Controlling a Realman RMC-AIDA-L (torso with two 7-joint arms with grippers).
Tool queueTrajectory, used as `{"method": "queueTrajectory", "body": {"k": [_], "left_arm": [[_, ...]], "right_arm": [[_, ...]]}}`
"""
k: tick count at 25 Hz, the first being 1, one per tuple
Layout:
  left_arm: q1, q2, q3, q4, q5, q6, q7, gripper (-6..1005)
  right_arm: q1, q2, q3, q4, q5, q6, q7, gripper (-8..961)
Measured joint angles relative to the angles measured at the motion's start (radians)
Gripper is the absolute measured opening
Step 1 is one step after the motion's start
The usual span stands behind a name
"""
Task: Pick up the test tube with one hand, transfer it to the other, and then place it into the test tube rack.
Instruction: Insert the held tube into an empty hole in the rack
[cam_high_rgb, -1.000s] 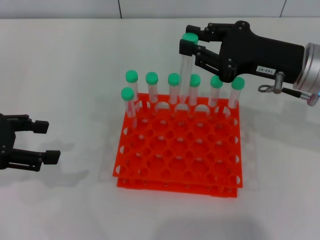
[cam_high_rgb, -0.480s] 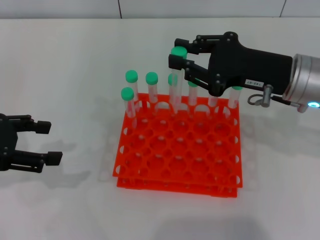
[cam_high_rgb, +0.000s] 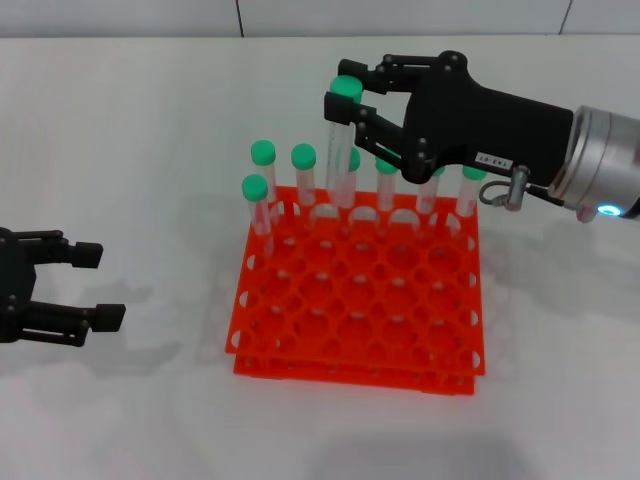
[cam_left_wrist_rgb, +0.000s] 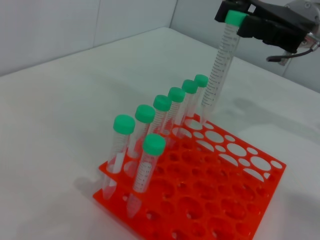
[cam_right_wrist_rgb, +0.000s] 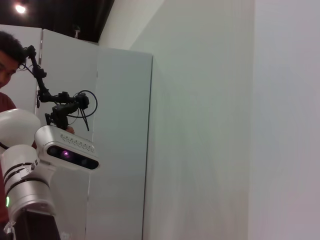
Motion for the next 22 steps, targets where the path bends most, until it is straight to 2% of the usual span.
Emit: {"method": "queueTrajectory", "body": {"k": [9, 22], "left_arm": [[0.000, -0.001, -0.002, -0.013, 0.000, 0.000, 0.022, 886], [0.001, 0.000, 0.005, -0.029, 0.034, 0.002, 0.031, 886]], "right_arm": [[0.002, 0.000, -0.028, 0.034, 0.050, 0.008, -0.037, 273], [0.014, 0.000, -0.114, 0.047, 0.116, 0.092, -0.089, 273]]}}
